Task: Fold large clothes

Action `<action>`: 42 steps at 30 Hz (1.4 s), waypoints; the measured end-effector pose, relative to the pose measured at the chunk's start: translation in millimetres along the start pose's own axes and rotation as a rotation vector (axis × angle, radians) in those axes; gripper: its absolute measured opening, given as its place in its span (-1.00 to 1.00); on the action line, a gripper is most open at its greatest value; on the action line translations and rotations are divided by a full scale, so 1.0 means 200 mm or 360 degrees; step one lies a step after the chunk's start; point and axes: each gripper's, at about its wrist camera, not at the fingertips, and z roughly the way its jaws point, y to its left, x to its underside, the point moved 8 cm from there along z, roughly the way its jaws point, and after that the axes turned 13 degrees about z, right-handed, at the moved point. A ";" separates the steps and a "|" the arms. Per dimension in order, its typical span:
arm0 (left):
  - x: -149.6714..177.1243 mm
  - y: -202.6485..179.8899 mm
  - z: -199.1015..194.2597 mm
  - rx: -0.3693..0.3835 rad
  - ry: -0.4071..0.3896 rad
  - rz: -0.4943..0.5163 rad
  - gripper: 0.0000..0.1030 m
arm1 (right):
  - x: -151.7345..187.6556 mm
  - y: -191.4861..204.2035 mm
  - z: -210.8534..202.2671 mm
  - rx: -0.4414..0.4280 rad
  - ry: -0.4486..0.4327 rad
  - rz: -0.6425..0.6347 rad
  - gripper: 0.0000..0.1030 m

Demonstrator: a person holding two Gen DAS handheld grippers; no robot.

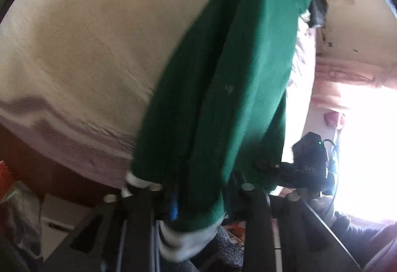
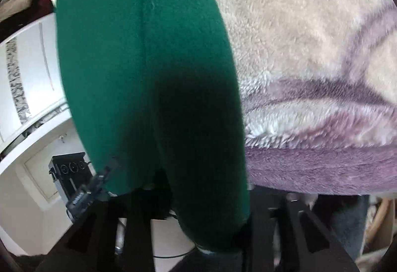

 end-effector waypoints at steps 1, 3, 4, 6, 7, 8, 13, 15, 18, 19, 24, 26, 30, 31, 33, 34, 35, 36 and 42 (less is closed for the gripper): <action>-0.04 -0.01 -0.05 -0.0016 -0.0016 0.0009 -0.35 | -0.03 0.01 -0.05 0.0033 -0.0004 0.0004 -0.17; -0.15 -0.02 -0.18 -0.0075 -0.0070 0.0047 0.02 | -0.08 0.04 -0.17 0.0048 -0.0050 -0.0004 0.07; -0.20 -0.05 -0.21 -0.0081 -0.0099 0.0071 0.09 | -0.11 0.06 -0.25 0.0079 -0.0104 -0.0013 0.19; -0.36 -0.13 -0.27 -0.0086 -0.0153 0.0153 0.11 | -0.21 0.11 -0.42 0.0137 -0.0251 -0.0044 0.19; -0.44 -0.17 -0.27 -0.0097 -0.0170 0.0192 0.11 | -0.27 0.17 -0.52 0.0125 -0.0314 -0.0057 0.19; -0.52 -0.20 -0.27 -0.0089 -0.0191 0.0243 0.11 | -0.33 0.22 -0.58 0.0090 -0.0366 -0.0061 0.19; -1.03 -0.39 -0.13 -0.0149 -0.0319 0.0530 0.11 | -0.85 0.70 -0.92 0.0038 -0.0715 -0.0208 0.19; -1.26 -0.45 -0.03 -0.0133 -0.0350 0.0593 0.11 | -1.08 0.95 -0.99 0.0045 -0.0826 -0.0244 0.19; -1.47 -0.50 0.10 -0.0101 -0.0357 0.0624 0.11 | -1.43 1.28 -1.06 0.0033 -0.0914 -0.0262 0.19; -1.56 -0.51 0.14 -0.0128 -0.0367 0.0629 0.11 | -1.55 1.39 -1.07 0.0046 -0.0931 -0.0286 0.19; -1.79 -0.47 0.28 -0.0180 -0.0350 0.0634 0.11 | -1.93 1.90 -0.71 0.0172 -0.0683 -0.0461 0.66; -1.86 -0.44 0.32 -0.0158 -0.0338 0.0584 0.11 | -2.02 1.96 -0.71 0.0241 -0.0609 -0.0536 0.73; -1.89 -0.35 0.30 -0.0028 -0.0346 0.0480 0.11 | -1.90 1.86 -1.08 -0.0001 -0.0861 -0.0559 0.73; -1.91 -0.34 0.30 -0.0020 -0.0348 0.0469 0.11 | -1.88 1.82 -1.13 -0.0006 -0.0913 -0.0551 0.73; -1.94 -0.30 0.32 -0.0018 -0.0352 0.0425 0.11 | -1.92 1.72 -1.17 -0.0023 -0.0909 -0.0535 0.73; -1.96 -0.28 0.33 -0.0020 -0.0354 0.0407 0.11 | -1.98 1.68 -1.13 0.0010 -0.0820 -0.0525 0.70; -1.96 -0.28 0.32 0.0004 -0.0354 0.0389 0.11 | -2.06 1.62 -1.09 0.0063 -0.0772 -0.0499 0.65; -1.96 -0.27 0.32 0.0031 -0.0359 0.0373 0.11 | -2.09 1.55 -1.07 0.0102 -0.0762 -0.0481 0.40; -1.92 -0.29 0.24 0.0055 -0.0383 0.0410 0.11 | -2.00 1.66 -1.30 -0.0105 -0.0969 -0.0435 0.27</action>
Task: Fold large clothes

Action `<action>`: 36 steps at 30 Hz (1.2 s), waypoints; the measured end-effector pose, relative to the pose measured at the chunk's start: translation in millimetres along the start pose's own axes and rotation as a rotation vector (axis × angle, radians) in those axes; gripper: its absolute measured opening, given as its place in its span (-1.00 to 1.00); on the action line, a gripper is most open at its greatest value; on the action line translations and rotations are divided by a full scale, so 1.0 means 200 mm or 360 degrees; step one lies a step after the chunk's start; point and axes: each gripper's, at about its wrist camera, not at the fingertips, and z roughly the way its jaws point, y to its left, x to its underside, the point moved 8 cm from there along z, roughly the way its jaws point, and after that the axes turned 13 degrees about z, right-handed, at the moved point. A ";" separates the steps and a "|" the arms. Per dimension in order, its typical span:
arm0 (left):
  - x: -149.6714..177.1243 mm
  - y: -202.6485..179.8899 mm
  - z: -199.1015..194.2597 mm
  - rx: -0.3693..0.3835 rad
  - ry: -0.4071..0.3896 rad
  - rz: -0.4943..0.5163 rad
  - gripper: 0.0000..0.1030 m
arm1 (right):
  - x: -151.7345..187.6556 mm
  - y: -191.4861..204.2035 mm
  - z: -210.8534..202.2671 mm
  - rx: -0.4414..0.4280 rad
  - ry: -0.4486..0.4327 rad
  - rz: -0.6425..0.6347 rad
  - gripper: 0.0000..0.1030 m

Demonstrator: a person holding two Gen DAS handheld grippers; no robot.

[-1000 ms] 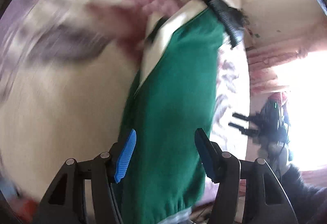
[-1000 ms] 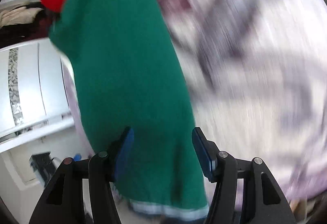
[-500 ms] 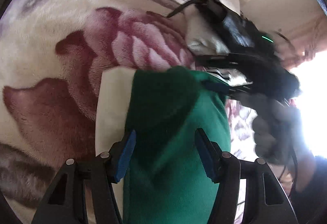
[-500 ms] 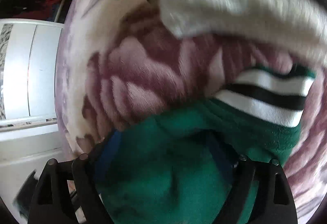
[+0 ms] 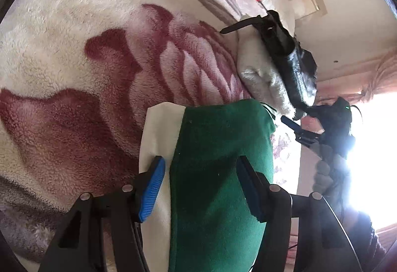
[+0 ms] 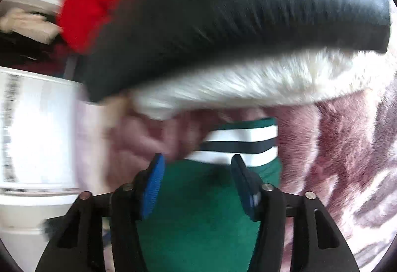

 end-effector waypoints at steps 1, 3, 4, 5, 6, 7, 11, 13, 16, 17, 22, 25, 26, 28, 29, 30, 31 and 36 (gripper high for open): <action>0.01 0.00 0.01 -0.0006 0.0011 0.0018 0.11 | 0.01 0.02 -0.03 -0.0080 0.0012 -0.0022 0.46; 0.01 0.01 0.05 -0.0012 0.0031 0.0044 0.11 | 0.04 -0.06 0.05 -0.0059 0.0170 -0.0004 0.63; 0.01 0.02 0.06 -0.0020 0.0037 0.0050 0.11 | 0.08 -0.16 0.16 0.0053 0.0326 0.0045 0.63; 0.01 0.02 0.06 -0.0021 0.0037 0.0050 0.11 | 0.09 -0.28 0.23 0.0214 0.0359 0.0088 0.63; 0.00 0.01 0.06 -0.0022 0.0036 0.0051 0.11 | 0.08 -0.34 0.27 0.0327 0.0318 0.0112 0.63; 0.00 0.00 0.04 -0.0032 0.0032 0.0063 0.11 | 0.07 -0.39 0.26 0.0331 0.0265 0.0187 0.63; 0.06 -0.10 -0.08 0.0040 0.0029 0.0111 0.11 | 0.16 -0.32 0.08 -0.0083 0.0224 0.0362 0.63; 0.17 -0.17 -0.16 0.0111 0.0056 0.0121 0.13 | 0.35 -0.32 -0.04 -0.0167 0.0315 0.0338 0.63; 0.41 -0.23 -0.30 0.0117 0.0099 0.0096 0.55 | 0.70 -0.44 -0.22 -0.0130 0.0443 0.0298 0.63; 0.49 -0.23 -0.35 0.0118 0.0115 0.0081 0.55 | 0.84 -0.51 -0.28 -0.0104 0.0492 0.0299 0.63; 1.06 -0.23 -0.56 0.0054 0.0228 -0.0085 0.55 | 1.56 -0.88 -0.46 0.0106 0.0773 0.0372 0.63; 1.43 -0.19 -0.61 -0.0011 0.0349 -0.0164 0.56 | 2.00 -1.05 -0.50 0.0052 0.0958 0.0537 0.63; 1.56 -0.17 -0.61 -0.0050 0.0400 -0.0192 0.56 | 2.10 -1.09 -0.50 0.0057 0.0999 0.0566 0.63; 1.76 -0.13 -0.59 -0.0112 0.0477 -0.0197 0.56 | 2.34 -1.17 -0.48 0.0070 0.1064 0.0567 0.63; 1.84 -0.13 -0.57 -0.0126 0.0515 -0.0191 0.56 | 2.43 -1.20 -0.46 0.0065 0.1087 0.0551 0.63; 1.90 -0.12 -0.54 -0.0107 0.0540 -0.0190 0.56 | 2.50 -1.20 -0.43 0.0033 0.1115 0.0538 0.63; 1.96 -0.11 -0.51 -0.0118 0.0568 -0.0184 0.55 | 2.55 -1.20 -0.40 0.0001 0.1128 0.0524 0.63; 2.07 -0.09 -0.39 -0.0071 0.0581 -0.0148 0.57 | 2.65 -1.20 -0.23 -0.0148 0.1083 0.0525 0.70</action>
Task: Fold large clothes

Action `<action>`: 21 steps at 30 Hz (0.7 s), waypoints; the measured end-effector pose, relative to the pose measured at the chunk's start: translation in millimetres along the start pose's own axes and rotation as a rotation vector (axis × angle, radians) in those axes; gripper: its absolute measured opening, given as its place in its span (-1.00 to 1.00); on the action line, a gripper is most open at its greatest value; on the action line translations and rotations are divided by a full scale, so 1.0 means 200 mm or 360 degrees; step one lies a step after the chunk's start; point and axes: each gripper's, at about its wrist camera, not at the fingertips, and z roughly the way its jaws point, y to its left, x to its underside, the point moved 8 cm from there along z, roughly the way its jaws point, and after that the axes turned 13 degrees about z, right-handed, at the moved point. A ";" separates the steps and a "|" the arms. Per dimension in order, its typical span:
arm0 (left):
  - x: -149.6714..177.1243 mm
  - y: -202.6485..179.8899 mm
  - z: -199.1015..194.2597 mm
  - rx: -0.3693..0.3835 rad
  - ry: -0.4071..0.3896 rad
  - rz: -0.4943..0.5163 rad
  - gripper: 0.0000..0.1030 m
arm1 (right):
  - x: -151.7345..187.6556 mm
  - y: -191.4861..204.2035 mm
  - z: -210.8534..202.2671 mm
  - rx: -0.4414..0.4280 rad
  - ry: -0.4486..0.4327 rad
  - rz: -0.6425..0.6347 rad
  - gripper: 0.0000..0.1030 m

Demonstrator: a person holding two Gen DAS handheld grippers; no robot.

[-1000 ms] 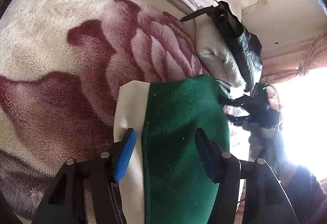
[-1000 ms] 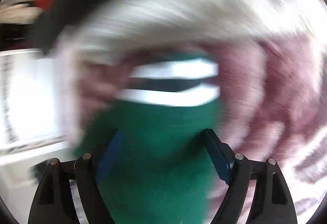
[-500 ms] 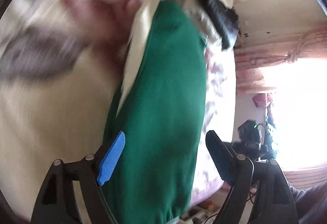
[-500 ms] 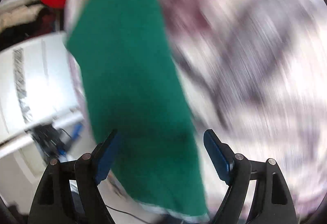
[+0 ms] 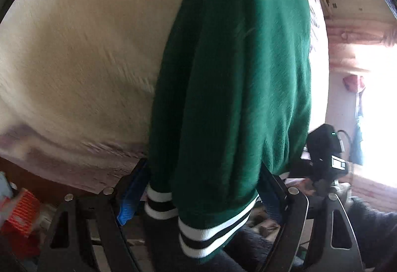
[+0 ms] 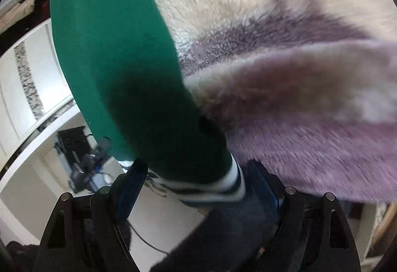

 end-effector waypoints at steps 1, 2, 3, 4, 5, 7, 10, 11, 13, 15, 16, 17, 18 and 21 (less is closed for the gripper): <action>0.00 0.01 0.02 0.0031 -0.0014 -0.0012 0.57 | -0.02 0.01 0.01 -0.0040 -0.0013 0.0003 0.80; 0.01 0.01 0.02 0.0042 -0.0026 -0.0020 0.57 | -0.03 0.02 0.02 -0.0103 -0.0018 0.0022 0.86; 0.01 0.02 0.02 0.0065 -0.0049 -0.0037 0.57 | -0.05 0.05 0.06 -0.0145 -0.0021 0.0033 0.89; 0.01 0.01 0.01 0.0066 -0.0074 -0.0039 0.57 | -0.06 0.07 0.06 -0.0198 -0.0028 0.0045 0.89; 0.01 0.00 0.01 0.0048 -0.0096 -0.0024 0.56 | -0.06 0.09 0.05 -0.0242 -0.0034 0.0040 0.89; 0.01 -0.02 -0.02 0.0024 -0.0145 0.0016 0.24 | -0.06 0.12 0.05 -0.0265 -0.0048 0.0006 0.70; 0.01 -0.03 -0.06 -0.0028 -0.0203 0.0015 -0.37 | -0.06 0.14 0.01 -0.0258 -0.0075 -0.0006 -0.18; 0.02 -0.04 -0.08 -0.0047 -0.0205 0.0004 -0.46 | -0.05 0.17 0.02 -0.0318 -0.0065 0.0023 -0.29; 0.03 -0.07 -0.13 -0.0081 -0.0222 0.0002 -0.52 | -0.01 0.22 0.02 -0.0339 -0.0077 0.0020 -0.44; 0.05 -0.10 -0.16 -0.0077 -0.0202 -0.0007 -0.55 | 0.04 0.31 0.01 -0.0362 -0.0077 0.0007 -0.52; 0.04 -0.12 -0.22 -0.0083 -0.0218 -0.0013 -0.55 | 0.07 0.36 -0.03 -0.0385 -0.0081 -0.0003 -0.55; 0.03 -0.15 -0.27 -0.0058 -0.0229 -0.0016 -0.56 | 0.12 0.40 -0.08 -0.0401 -0.0079 -0.0005 -0.55; 0.02 -0.18 -0.32 -0.0024 -0.0260 -0.0030 -0.56 | 0.16 0.45 -0.12 -0.0442 -0.0070 0.0001 -0.56; -0.04 -0.26 -0.51 0.0113 -0.0385 -0.0103 -0.57 | 0.27 0.59 -0.33 -0.0541 -0.0076 -0.0049 -0.58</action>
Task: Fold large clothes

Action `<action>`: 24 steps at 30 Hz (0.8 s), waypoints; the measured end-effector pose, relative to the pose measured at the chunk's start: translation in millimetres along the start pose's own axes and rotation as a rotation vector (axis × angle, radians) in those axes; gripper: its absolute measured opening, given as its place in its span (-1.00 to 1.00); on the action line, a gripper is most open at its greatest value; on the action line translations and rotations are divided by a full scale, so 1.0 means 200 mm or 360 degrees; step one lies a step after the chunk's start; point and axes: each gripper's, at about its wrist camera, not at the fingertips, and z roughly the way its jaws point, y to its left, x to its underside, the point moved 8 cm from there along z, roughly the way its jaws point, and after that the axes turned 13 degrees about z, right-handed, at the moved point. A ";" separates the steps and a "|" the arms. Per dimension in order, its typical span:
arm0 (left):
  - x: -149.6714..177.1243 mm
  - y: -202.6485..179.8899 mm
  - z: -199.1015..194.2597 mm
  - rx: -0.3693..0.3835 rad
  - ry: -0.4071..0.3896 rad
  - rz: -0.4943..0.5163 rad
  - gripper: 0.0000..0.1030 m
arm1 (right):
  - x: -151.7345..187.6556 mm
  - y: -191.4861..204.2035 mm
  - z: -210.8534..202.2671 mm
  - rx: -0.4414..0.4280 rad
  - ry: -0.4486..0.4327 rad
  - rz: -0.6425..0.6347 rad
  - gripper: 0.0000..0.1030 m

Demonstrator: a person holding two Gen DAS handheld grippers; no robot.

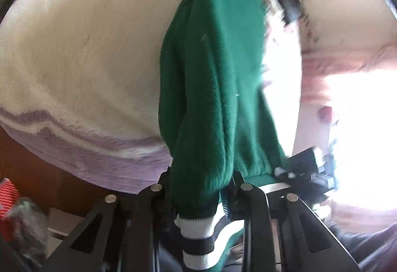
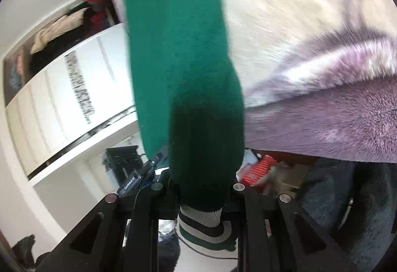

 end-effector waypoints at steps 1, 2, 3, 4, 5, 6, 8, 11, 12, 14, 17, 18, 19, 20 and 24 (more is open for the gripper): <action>-0.05 -0.05 -0.05 0.0044 -0.0044 -0.0021 -0.57 | 0.03 0.07 -0.04 -0.0038 -0.0003 -0.0006 -0.58; -0.10 -0.10 -0.10 0.0078 -0.0093 -0.0022 -0.57 | 0.08 0.14 -0.11 -0.0067 -0.0004 -0.0022 -0.58; -0.16 -0.14 -0.13 0.0079 -0.0127 -0.0019 -0.57 | 0.10 0.23 -0.14 -0.0104 -0.0003 -0.0045 -0.58; -0.22 -0.17 -0.16 0.0094 -0.0154 -0.0015 -0.57 | 0.10 0.31 -0.17 -0.0128 -0.0013 -0.0058 -0.58; -0.28 -0.21 -0.18 0.0094 -0.0186 -0.0010 -0.57 | 0.09 0.39 -0.20 -0.0155 -0.0011 -0.0080 -0.58; -0.33 -0.24 -0.19 0.0080 -0.0206 -0.0003 -0.57 | 0.10 0.44 -0.24 -0.0166 -0.0024 -0.0098 -0.59; -0.48 -0.30 -0.21 0.0094 -0.0276 0.0015 -0.57 | 0.04 0.60 -0.29 -0.0198 -0.0046 -0.0132 -0.59; -0.72 -0.39 -0.17 0.0160 -0.0394 0.0014 -0.57 | -0.05 0.81 -0.40 -0.0244 -0.0114 -0.0182 -0.59; -0.84 -0.41 -0.15 0.0181 -0.0435 0.0019 -0.57 | -0.12 0.93 -0.44 -0.0264 -0.0155 -0.0198 -0.59; -1.01 -0.40 -0.13 0.0203 -0.0472 0.0033 -0.57 | -0.26 1.03 -0.53 -0.0303 -0.0221 -0.0222 -0.59; -1.35 -0.38 0.00 0.0220 -0.0486 0.0032 -0.57 | -0.53 1.26 -0.59 -0.0326 -0.0319 -0.0202 -0.59; -1.41 -0.36 0.03 0.0220 -0.0483 0.0030 -0.57 | -0.61 1.29 -0.60 -0.0328 -0.0344 -0.0187 -0.59; -1.52 -0.33 0.09 0.0215 -0.0467 0.0018 -0.57 | -0.72 1.36 -0.62 -0.0324 -0.0368 -0.0180 -0.59; -1.60 -0.30 0.14 0.0214 -0.0442 0.0000 -0.57 | -0.84 1.42 -0.61 -0.0300 -0.0392 -0.0167 -0.59; -1.91 -0.13 0.41 0.0244 -0.0257 -0.0153 -0.50 | -1.28 1.51 -0.57 -0.0246 -0.0415 0.0030 -0.49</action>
